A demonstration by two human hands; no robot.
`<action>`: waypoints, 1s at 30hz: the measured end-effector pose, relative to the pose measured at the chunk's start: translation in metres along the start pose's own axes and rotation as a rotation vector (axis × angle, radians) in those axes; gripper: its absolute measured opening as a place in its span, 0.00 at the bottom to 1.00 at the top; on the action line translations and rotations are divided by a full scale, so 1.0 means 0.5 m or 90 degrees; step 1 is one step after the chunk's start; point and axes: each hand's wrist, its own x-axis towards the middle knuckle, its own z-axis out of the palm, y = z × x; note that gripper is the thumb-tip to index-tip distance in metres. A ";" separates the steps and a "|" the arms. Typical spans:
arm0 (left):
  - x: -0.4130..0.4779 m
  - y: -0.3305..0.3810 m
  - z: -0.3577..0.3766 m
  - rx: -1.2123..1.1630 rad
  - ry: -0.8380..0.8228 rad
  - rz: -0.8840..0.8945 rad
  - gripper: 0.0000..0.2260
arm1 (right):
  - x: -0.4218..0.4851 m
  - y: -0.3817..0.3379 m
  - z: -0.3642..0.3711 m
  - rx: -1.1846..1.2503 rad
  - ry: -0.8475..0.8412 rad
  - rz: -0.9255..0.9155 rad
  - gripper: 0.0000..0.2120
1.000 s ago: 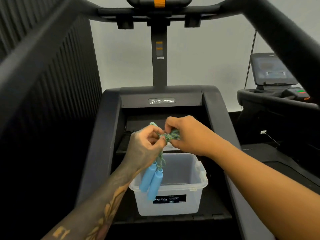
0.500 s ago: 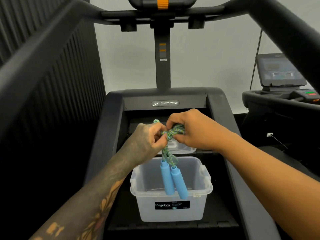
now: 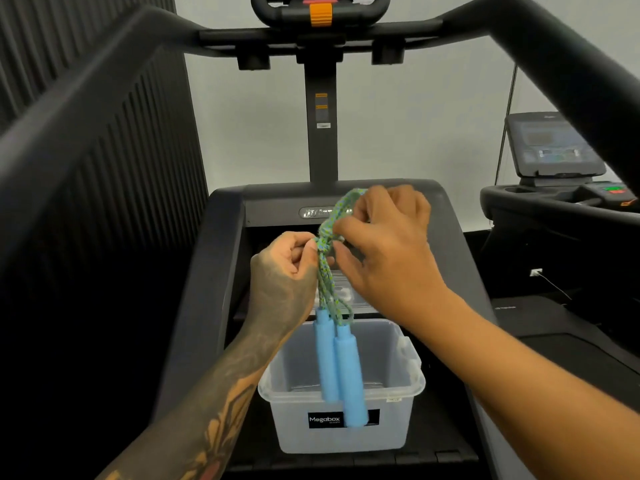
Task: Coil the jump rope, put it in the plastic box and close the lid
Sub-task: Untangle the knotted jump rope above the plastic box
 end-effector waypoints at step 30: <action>0.001 0.045 -0.007 -0.251 0.131 -0.108 0.11 | 0.024 -0.063 0.045 0.215 -0.144 0.046 0.04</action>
